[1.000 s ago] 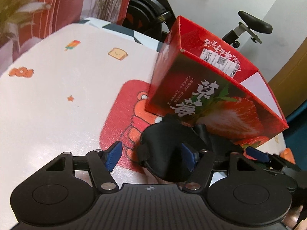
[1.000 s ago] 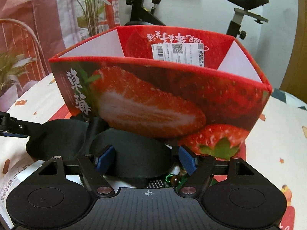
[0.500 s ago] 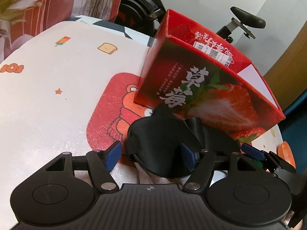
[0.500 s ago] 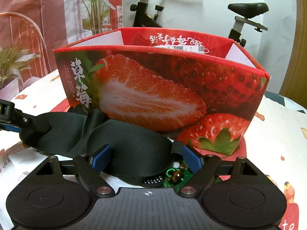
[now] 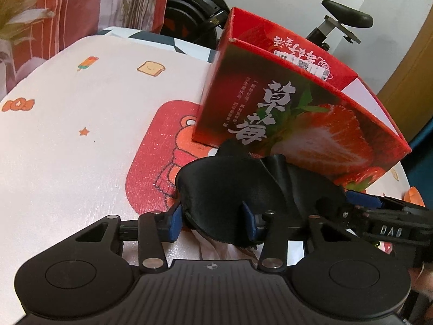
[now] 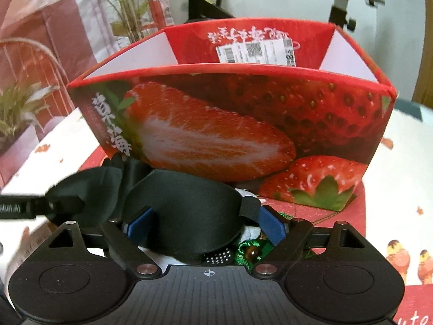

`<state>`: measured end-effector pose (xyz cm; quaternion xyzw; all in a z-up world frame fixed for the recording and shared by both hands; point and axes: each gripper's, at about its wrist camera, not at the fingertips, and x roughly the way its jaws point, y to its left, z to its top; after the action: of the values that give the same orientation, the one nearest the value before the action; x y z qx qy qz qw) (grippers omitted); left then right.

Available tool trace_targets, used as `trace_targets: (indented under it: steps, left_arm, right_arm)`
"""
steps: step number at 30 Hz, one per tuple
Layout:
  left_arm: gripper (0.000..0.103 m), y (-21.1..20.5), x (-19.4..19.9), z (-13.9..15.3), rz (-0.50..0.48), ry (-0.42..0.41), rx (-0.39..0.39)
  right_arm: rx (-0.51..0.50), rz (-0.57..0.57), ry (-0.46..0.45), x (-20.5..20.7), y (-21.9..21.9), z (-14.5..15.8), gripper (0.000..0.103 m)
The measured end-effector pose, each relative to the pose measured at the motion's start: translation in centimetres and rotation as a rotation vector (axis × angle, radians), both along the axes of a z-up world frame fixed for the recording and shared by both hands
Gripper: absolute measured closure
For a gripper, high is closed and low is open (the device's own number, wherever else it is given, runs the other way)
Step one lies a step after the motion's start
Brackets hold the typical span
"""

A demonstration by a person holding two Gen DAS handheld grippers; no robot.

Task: Organize soft objects
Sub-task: 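Lift the black eye mask with the left gripper toward the box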

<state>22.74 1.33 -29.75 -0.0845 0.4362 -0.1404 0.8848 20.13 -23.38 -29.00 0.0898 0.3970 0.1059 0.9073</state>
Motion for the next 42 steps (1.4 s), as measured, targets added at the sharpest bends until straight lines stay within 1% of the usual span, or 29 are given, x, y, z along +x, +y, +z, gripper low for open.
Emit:
trace_targets:
  steps: [5,10,13,16,18,20,21,23,27,30,32,34,37,40,42]
  left_arm:
    - [0.055,0.2,0.0,-0.5,-0.003,0.007,-0.003]
    - [0.054,0.4,0.0,-0.9,-0.004,0.016,-0.011]
    - [0.053,0.7,0.2,-1.1,0.001,0.028,-0.034]
    - [0.053,0.9,0.2,-1.2,0.000,0.025,-0.045]
    - [0.053,0.7,0.2,-1.2,-0.004,0.022,-0.036]
    - [0.053,0.6,0.2,-1.3,-0.006,0.020,-0.031]
    - [0.053,0.6,0.1,-1.3,-0.007,0.020,-0.031]
    - [0.053,0.6,0.1,-1.3,-0.008,0.019,-0.033]
    - [0.053,0.6,0.1,-1.3,-0.008,0.019,-0.033]
    - [0.053,0.7,0.1,-1.4,-0.008,0.018,-0.035]
    - [0.053,0.7,0.1,-1.4,-0.007,0.017,-0.036]
    - [0.053,0.8,0.1,-1.4,-0.005,0.020,-0.042]
    - [0.056,1.3,0.1,-1.1,0.009,0.028,-0.070]
    - [0.061,1.2,-0.2,-0.2,-0.009,0.006,-0.057]
    - [0.063,1.2,-0.5,0.6,-0.025,-0.007,-0.044]
  right_arm:
    - [0.045,0.006,0.038,1.0,-0.2,-0.3,0.017]
    - [0.086,-0.002,0.061,1.6,-0.7,-0.4,0.017]
    - [0.075,0.000,0.063,1.7,-0.5,-0.3,0.019]
    - [0.068,0.015,0.043,1.2,0.0,0.0,0.033]
    - [0.052,0.017,0.029,0.9,0.3,0.4,0.037]
    - [0.036,0.021,0.008,0.5,0.6,0.9,0.043]
    - [0.034,0.025,-0.007,0.2,0.8,1.3,0.044]
    - [0.028,0.034,-0.041,-0.5,0.9,2.0,0.051]
    - [-0.018,0.047,-0.122,-2.0,1.3,3.8,0.061]
    - [-0.032,0.059,-0.177,-2.9,1.3,5.2,0.078]
    - [-0.014,0.074,-0.194,-3.4,1.2,5.9,0.084]
    - [-0.008,0.087,-0.194,-3.4,1.1,6.1,0.087]
    - [-0.052,0.069,-0.179,-3.5,1.3,5.8,0.089]
    - [-0.051,0.049,-0.155,-3.7,1.0,5.3,0.089]
    - [-0.074,0.053,-0.156,-4.1,1.3,5.0,0.089]
